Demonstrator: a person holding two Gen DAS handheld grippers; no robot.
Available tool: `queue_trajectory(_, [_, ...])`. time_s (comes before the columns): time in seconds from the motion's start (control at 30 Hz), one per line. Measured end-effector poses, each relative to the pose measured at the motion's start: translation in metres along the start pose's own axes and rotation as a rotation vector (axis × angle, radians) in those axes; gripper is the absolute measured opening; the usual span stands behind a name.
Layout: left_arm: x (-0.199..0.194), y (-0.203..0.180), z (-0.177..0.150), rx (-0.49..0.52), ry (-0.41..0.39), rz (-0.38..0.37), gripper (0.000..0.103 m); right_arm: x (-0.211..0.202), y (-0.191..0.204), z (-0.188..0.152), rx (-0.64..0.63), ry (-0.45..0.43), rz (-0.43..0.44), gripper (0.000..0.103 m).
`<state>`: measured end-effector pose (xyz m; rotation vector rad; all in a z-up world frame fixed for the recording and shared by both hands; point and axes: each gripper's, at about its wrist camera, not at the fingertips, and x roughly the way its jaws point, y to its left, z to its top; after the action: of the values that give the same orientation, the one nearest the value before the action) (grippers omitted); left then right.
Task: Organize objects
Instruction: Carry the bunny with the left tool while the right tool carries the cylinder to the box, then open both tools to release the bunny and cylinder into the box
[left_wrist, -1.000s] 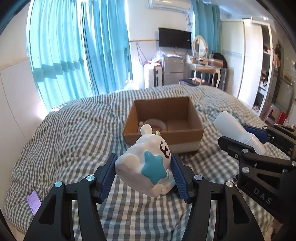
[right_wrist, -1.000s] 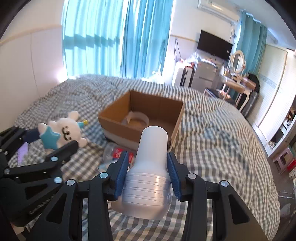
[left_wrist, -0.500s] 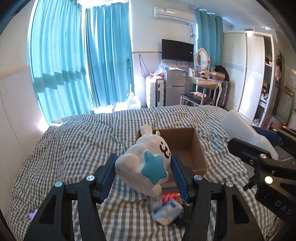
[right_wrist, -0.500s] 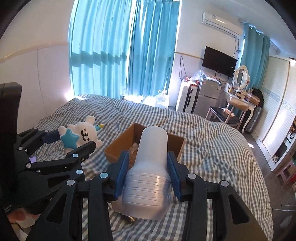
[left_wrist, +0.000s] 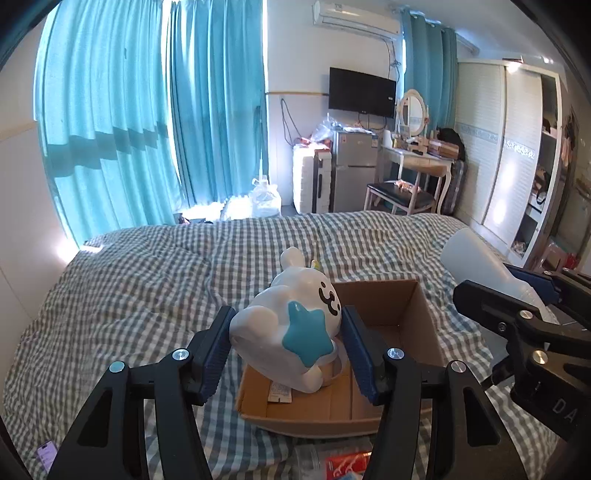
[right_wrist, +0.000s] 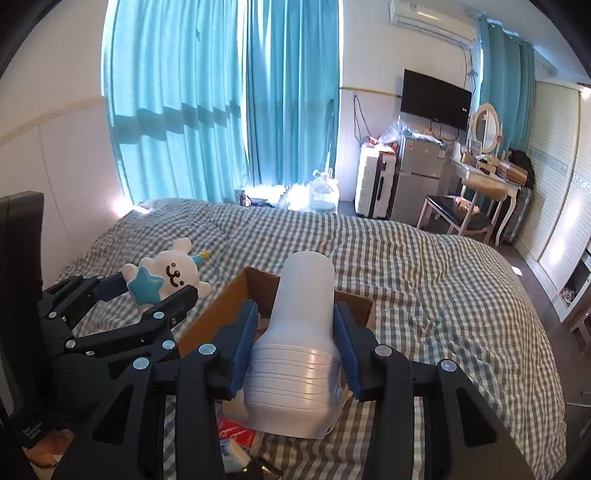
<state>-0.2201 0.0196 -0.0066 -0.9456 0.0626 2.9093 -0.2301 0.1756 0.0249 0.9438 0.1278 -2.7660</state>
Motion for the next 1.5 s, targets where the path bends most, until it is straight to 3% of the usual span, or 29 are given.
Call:
queue_trajectory(0.4, [0.096, -0.007, -0.010, 0.037, 0.099, -0.039, 0.059, 0.117, -0.024, -0.009, 0.017, 0.117, -0.016, 0.042])
queue_trajectory(0.7, [0.127, -0.020, -0.021, 0.067, 0.142, -0.073, 0.059, 0.144, -0.039, -0.018, 0.016, 0.123, -0.029, 0.042])
queue_trajectory(0.93, [0.145, -0.025, -0.036, 0.109, 0.234, -0.090, 0.059, 0.157, -0.039, -0.035, 0.014, 0.168, -0.024, 0.042])
queue_trajectory(1.13, [0.147, -0.028, -0.043, 0.115, 0.244, -0.117, 0.060, 0.158, -0.043, -0.038, 0.025, 0.177, -0.029, 0.042])
queue_trajectory(1.23, [0.144, -0.031, -0.045, 0.123, 0.243, -0.108, 0.064, 0.154, -0.046, -0.036, 0.048, 0.168, -0.017, 0.045])
queue_trajectory(1.33, [0.134, -0.034, -0.042, 0.129, 0.215, -0.102, 0.087, 0.143, -0.053, -0.033, 0.089, 0.139, -0.004, 0.063])
queue_trajectory(1.5, [0.107, -0.036, -0.035, 0.140, 0.166, -0.071, 0.092, 0.115, -0.057, -0.024, 0.105, 0.098, -0.011, 0.063])
